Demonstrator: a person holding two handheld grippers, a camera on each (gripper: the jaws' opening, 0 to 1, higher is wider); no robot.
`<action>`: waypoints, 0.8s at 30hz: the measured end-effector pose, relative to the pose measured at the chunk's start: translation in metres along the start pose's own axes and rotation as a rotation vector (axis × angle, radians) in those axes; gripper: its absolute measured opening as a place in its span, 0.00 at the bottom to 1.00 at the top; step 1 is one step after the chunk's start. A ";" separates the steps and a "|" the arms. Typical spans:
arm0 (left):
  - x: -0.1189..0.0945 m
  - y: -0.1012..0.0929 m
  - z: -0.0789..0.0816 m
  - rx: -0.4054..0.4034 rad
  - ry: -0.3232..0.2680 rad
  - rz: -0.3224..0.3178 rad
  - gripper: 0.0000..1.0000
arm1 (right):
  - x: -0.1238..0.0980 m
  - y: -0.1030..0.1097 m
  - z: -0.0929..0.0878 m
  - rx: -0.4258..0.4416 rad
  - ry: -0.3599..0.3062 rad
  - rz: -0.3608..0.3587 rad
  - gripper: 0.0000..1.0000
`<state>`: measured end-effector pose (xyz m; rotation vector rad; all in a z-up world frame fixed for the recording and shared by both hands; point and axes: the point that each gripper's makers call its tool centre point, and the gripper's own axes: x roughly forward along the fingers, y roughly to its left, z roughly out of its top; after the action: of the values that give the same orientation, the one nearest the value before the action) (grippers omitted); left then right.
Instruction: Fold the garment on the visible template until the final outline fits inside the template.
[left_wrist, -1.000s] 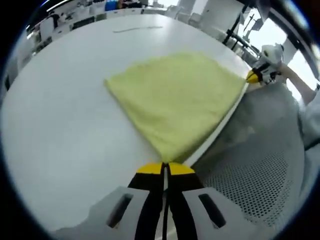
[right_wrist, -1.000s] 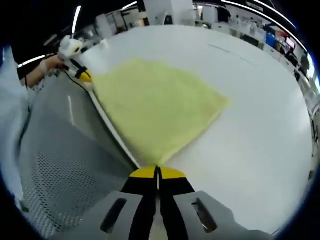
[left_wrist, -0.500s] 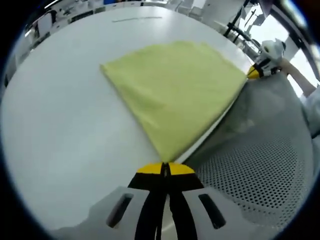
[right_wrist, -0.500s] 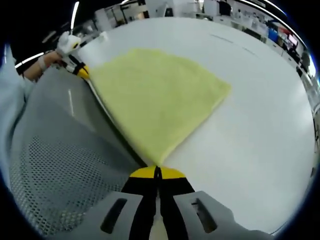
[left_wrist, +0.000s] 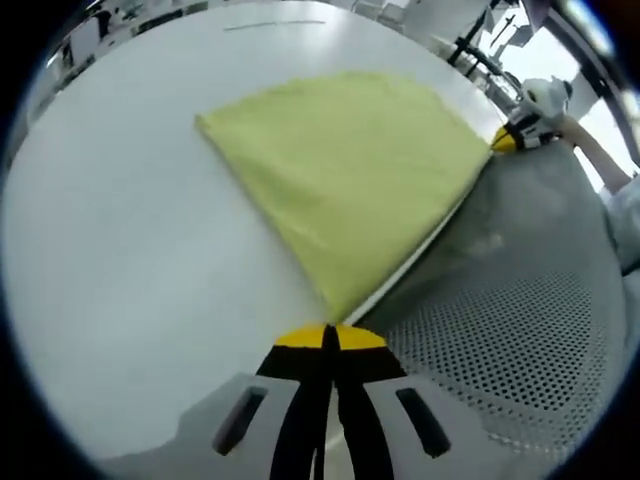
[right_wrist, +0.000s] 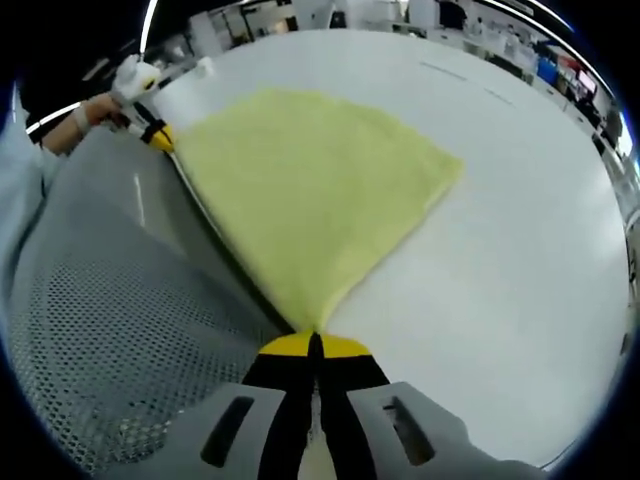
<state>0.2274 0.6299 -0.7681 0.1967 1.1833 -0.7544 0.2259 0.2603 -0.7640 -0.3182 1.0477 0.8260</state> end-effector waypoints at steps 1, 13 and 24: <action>0.000 0.001 -0.001 -0.001 0.000 0.003 0.00 | 0.000 0.000 0.000 -0.002 0.002 -0.001 0.01; -0.013 -0.003 0.003 0.029 -0.027 0.046 0.06 | -0.018 -0.002 0.012 -0.025 -0.040 -0.066 0.10; -0.040 -0.016 0.029 0.055 -0.137 0.076 0.23 | -0.034 0.008 0.039 -0.053 -0.108 -0.116 0.22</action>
<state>0.2325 0.6203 -0.7170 0.2314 1.0208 -0.7224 0.2367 0.2733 -0.7150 -0.3716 0.8999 0.7593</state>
